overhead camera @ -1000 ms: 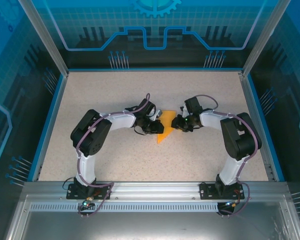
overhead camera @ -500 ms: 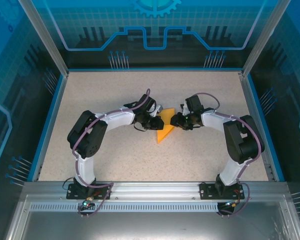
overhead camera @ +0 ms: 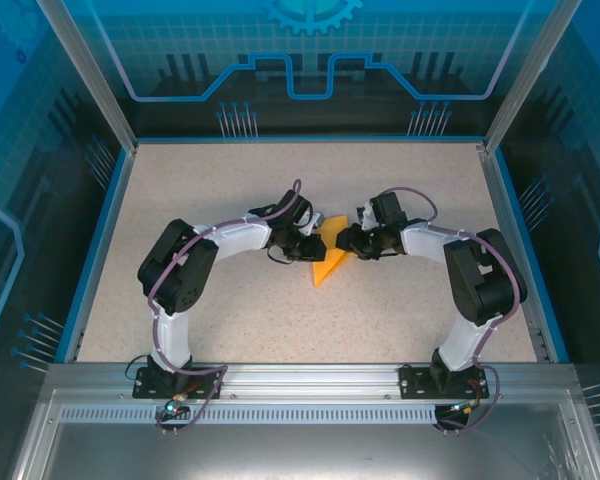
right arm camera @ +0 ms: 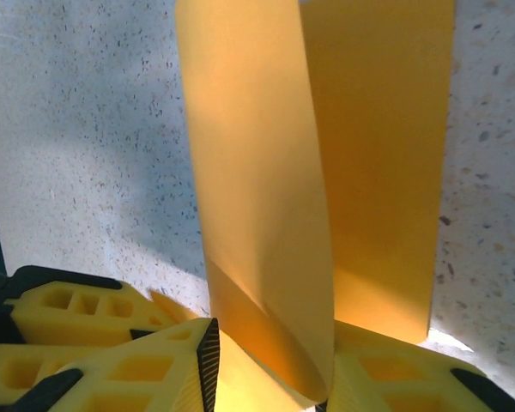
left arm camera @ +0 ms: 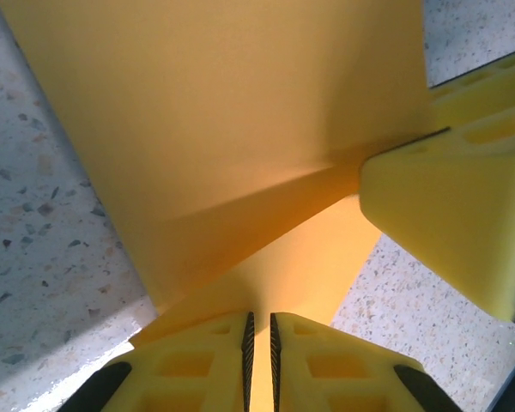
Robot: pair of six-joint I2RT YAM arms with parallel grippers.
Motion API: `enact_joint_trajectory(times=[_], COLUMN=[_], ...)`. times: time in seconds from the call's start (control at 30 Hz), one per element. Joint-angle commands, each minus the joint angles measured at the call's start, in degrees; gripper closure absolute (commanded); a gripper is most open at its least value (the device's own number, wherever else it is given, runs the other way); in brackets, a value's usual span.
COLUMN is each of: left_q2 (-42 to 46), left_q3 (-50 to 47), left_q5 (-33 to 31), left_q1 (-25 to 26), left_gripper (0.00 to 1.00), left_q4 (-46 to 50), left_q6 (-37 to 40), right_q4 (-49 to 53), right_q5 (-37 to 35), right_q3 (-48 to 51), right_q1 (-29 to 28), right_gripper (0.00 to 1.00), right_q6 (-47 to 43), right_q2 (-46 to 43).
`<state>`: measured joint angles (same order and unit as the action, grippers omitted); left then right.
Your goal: Fold a paper plane with a square sheet of paper (pick it up from the middle)
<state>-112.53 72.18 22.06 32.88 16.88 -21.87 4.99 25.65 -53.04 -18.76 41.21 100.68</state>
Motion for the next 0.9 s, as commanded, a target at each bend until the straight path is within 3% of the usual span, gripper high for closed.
enact_joint_trajectory(times=[0.0,0.4,0.87], left_q2=[-1.4,-1.2,-0.1], left_q3=[1.0,1.7,0.6], left_q5=[-0.5,0.5,-0.4], left_q1=[-0.8,-0.9,-0.7], left_gripper=[0.84,0.83,0.83], left_q4=[1.3,1.2,3.5], left_q6=[1.8,1.4,3.1], right_q4=[-2.5,0.1,3.0], right_q5=[2.7,-1.3,-4.6], right_q3=[1.7,1.4,0.3], right_q1=[-0.7,-1.0,-1.0], right_gripper=[0.65,0.89,0.94], right_q6=[1.3,-0.3,-2.3], right_q2=[-0.1,0.5,2.1])
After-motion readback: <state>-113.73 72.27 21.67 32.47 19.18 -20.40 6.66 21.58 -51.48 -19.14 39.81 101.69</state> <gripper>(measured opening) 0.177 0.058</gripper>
